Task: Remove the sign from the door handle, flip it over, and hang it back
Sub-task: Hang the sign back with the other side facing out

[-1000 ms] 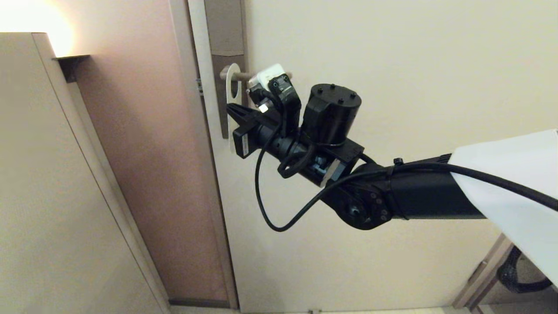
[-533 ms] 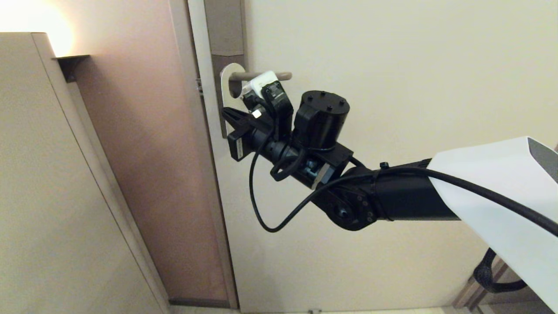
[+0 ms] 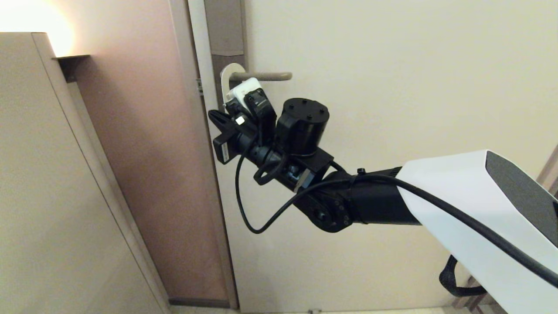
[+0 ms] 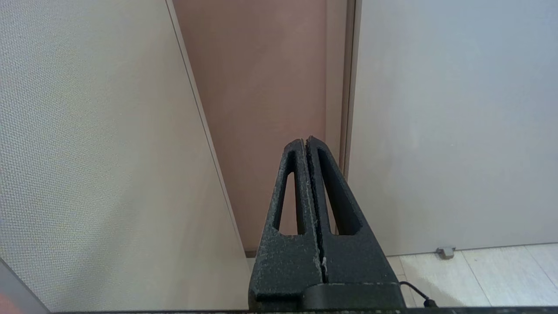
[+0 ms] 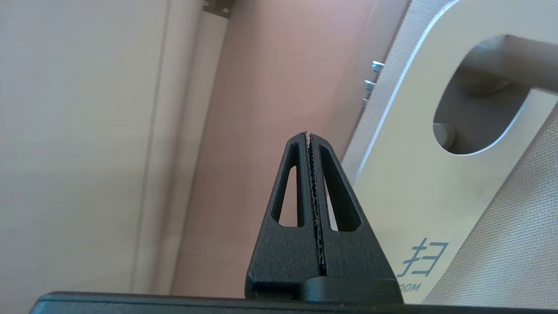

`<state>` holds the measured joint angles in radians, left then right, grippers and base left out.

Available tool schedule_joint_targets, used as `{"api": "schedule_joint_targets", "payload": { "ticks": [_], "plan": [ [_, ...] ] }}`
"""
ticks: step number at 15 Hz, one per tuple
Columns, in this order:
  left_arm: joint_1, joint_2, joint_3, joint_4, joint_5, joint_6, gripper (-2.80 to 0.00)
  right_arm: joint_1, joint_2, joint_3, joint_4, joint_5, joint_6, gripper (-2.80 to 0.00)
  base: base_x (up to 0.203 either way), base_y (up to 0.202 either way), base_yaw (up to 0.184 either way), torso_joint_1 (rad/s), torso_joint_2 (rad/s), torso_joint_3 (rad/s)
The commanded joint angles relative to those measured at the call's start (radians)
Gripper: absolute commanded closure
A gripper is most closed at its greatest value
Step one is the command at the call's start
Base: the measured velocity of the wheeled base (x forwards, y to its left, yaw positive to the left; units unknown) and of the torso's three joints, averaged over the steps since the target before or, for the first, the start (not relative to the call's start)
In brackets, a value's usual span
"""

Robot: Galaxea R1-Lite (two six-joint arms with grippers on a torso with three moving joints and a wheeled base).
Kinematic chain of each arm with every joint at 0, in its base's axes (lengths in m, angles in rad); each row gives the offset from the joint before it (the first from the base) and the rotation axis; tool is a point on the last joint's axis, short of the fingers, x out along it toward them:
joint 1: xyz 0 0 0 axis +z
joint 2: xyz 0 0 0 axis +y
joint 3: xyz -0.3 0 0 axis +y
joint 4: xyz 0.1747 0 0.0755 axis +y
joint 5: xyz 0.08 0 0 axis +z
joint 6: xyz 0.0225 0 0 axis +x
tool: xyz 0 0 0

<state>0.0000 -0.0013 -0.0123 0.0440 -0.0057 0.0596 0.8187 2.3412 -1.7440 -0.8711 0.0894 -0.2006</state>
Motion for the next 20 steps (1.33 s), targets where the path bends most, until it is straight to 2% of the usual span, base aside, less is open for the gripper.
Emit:
{"api": "schedule_joint_targets", "payload": {
  "ticks": [1, 7, 15, 20],
  "plan": [
    [0.0, 0.001, 0.0, 0.0, 0.0, 0.0, 0.0, -0.001, 0.033, -0.022, -0.005, 0.0, -0.015, 0.0, 0.0, 0.0, 0.0, 0.0, 0.0, 0.0],
    [0.0, 0.001, 0.0, 0.0, 0.0, 0.0, 0.0, -0.001, -0.043, -0.004, -0.002, 0.007, -0.01, 0.0, 0.0, 0.0, 0.0, 0.0, 0.0, 0.0],
    [0.0, 0.001, 0.0, 0.0, 0.0, 0.0, 0.0, -0.006, -0.294, 0.325, 0.001, 0.166, -0.008, 0.0, 0.0, 0.0, 0.0, 0.0, 0.0, 0.0],
    [0.0, 0.001, 0.0, 0.0, 0.0, 0.0, 0.0, -0.063, -0.247, 0.337, -0.002, 0.164, -0.014, 0.0, 0.0, 0.0, 0.0, 0.0, 0.0, 0.0]
  ]
}}
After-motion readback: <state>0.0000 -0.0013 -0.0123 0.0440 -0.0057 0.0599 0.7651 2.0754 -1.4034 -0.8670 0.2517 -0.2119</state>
